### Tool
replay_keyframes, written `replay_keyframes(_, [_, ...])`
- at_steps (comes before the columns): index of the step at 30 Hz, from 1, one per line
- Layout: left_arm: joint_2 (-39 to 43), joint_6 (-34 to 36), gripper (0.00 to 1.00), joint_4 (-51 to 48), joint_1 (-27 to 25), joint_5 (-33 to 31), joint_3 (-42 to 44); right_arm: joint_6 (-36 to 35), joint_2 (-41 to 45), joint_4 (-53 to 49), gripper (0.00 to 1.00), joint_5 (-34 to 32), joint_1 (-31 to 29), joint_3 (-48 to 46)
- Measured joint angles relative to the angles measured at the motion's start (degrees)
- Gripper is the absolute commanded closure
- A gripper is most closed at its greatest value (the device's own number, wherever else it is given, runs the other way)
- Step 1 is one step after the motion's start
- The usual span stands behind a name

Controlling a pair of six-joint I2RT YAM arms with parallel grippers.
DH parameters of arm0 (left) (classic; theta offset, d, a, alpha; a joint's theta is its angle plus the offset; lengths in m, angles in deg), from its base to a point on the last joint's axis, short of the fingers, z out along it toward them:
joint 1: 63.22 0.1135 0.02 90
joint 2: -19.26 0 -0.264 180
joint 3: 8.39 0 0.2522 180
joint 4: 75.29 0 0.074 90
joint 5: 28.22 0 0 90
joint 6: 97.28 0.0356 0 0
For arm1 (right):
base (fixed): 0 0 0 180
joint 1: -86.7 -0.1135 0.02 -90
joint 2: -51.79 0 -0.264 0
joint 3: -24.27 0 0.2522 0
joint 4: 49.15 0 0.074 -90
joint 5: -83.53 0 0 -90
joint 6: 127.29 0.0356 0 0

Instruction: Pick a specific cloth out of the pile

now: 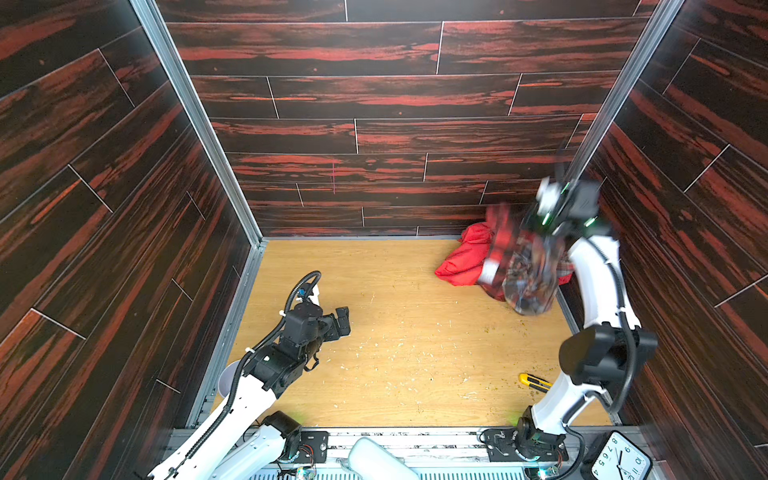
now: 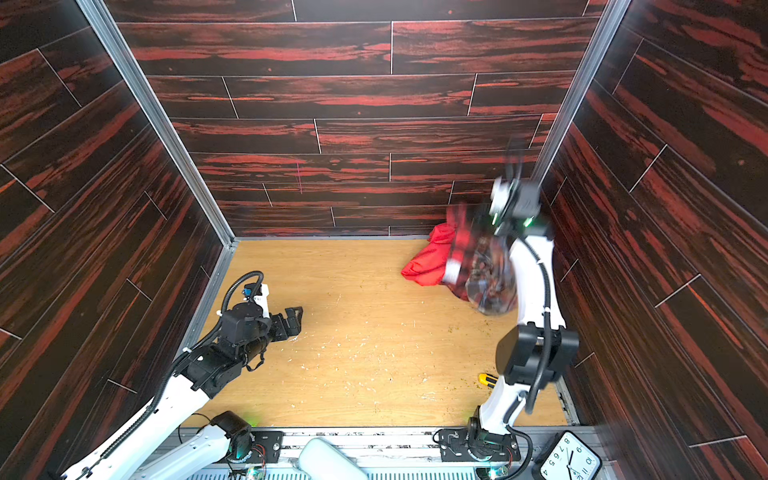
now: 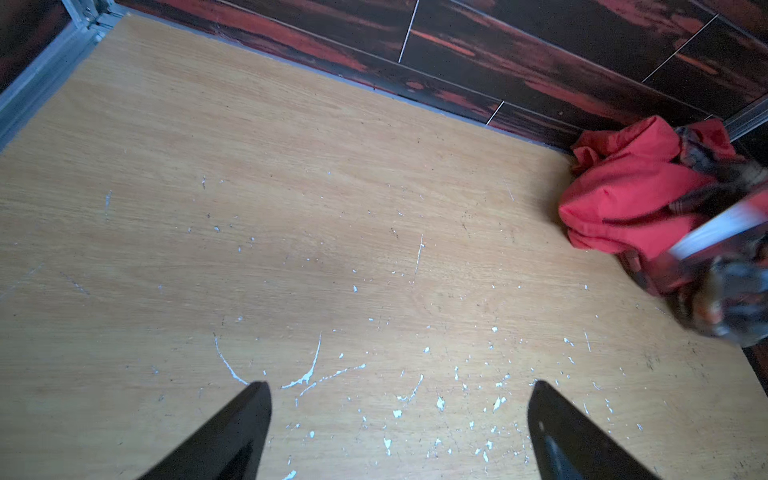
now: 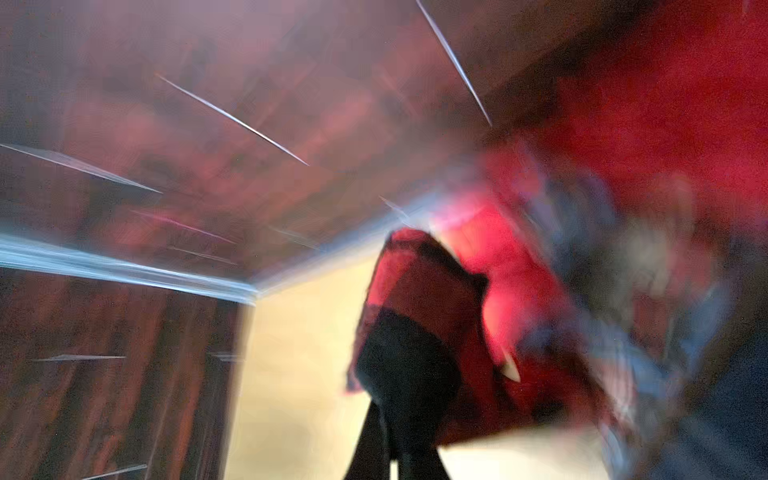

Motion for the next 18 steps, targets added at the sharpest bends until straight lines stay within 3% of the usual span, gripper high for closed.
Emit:
replay_keyframes(2, [-1.03,0.15,0.01,-0.04,0.00,0.39,-0.02,0.07,-3.48,-2.51,1.00,1.14,0.26,13.55])
replay_keyframes(4, [-1.29,0.17,0.01,-0.35,-0.04,0.76,-0.02,0.92,-4.72,-4.00,1.00,4.42,1.31,18.64])
replay_keyframes(6, [-0.81,0.22,0.01,-0.42,-0.04,0.76,-0.02,3.32,-2.62,0.11,1.00,10.32,2.91,11.15])
replay_keyframes(9, [0.81,0.33,0.01,-0.44,-0.04,0.68,0.04,10.01,1.84,13.14,0.99,17.66,4.74,-11.47])
replay_keyframes(11, [2.10,0.33,0.01,-0.44,-0.04,0.55,0.15,12.02,1.66,15.61,0.89,18.91,5.49,-21.03])
replay_keyframes(14, [3.26,0.33,0.01,-0.42,-0.04,0.42,0.28,12.04,1.11,14.58,0.77,18.91,5.84,-26.53])
replay_keyframes(18, [3.10,0.31,0.01,-0.44,-0.04,0.26,0.90,9.86,2.21,14.84,0.67,18.84,5.92,-26.43])
